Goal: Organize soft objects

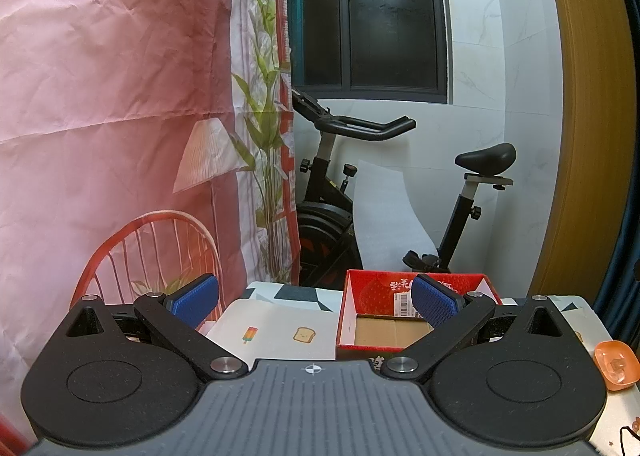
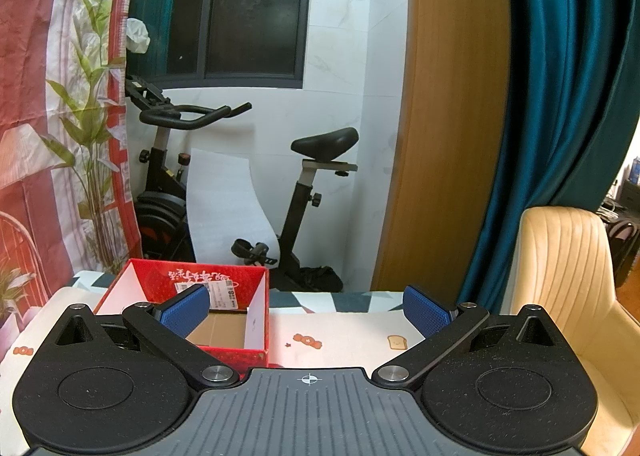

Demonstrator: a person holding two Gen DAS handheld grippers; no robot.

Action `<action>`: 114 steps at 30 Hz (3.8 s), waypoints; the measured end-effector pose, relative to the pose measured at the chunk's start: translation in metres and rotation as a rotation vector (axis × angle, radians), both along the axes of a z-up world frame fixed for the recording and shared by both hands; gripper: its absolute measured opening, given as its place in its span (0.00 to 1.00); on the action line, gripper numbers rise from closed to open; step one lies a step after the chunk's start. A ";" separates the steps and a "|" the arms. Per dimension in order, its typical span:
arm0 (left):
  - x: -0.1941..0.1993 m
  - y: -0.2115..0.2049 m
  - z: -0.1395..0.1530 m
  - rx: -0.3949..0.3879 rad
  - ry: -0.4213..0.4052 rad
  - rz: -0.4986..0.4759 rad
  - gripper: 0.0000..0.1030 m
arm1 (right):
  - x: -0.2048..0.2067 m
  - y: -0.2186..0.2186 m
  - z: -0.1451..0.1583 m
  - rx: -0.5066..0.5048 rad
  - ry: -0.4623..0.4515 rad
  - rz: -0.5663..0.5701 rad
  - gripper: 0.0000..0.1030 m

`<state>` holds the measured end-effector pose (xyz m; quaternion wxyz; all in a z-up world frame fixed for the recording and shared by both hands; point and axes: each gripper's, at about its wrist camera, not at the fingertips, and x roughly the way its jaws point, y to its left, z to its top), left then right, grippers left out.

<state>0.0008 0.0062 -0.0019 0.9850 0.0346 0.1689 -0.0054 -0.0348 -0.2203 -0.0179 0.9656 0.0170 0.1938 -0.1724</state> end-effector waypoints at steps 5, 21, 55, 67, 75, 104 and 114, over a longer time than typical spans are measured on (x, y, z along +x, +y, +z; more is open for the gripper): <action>-0.001 0.001 0.000 -0.002 0.001 0.000 1.00 | 0.000 0.000 0.000 0.000 0.000 0.000 1.00; -0.001 0.001 -0.001 -0.002 0.001 0.000 1.00 | 0.001 0.000 0.000 0.000 0.003 0.000 1.00; 0.074 0.026 -0.116 -0.048 0.236 0.023 1.00 | 0.068 -0.013 -0.139 0.167 0.135 0.128 1.00; 0.098 0.032 -0.196 -0.029 0.412 -0.013 0.94 | 0.082 0.008 -0.218 0.136 0.299 0.121 1.00; 0.089 0.027 -0.218 -0.010 0.424 -0.002 0.94 | 0.066 0.017 -0.242 0.199 0.312 0.123 0.98; 0.063 0.019 -0.249 -0.082 0.443 -0.019 0.86 | 0.057 0.018 -0.295 0.295 0.281 0.166 0.57; 0.077 0.004 -0.224 -0.090 0.345 -0.134 0.86 | 0.057 0.024 -0.295 0.266 0.268 0.204 0.42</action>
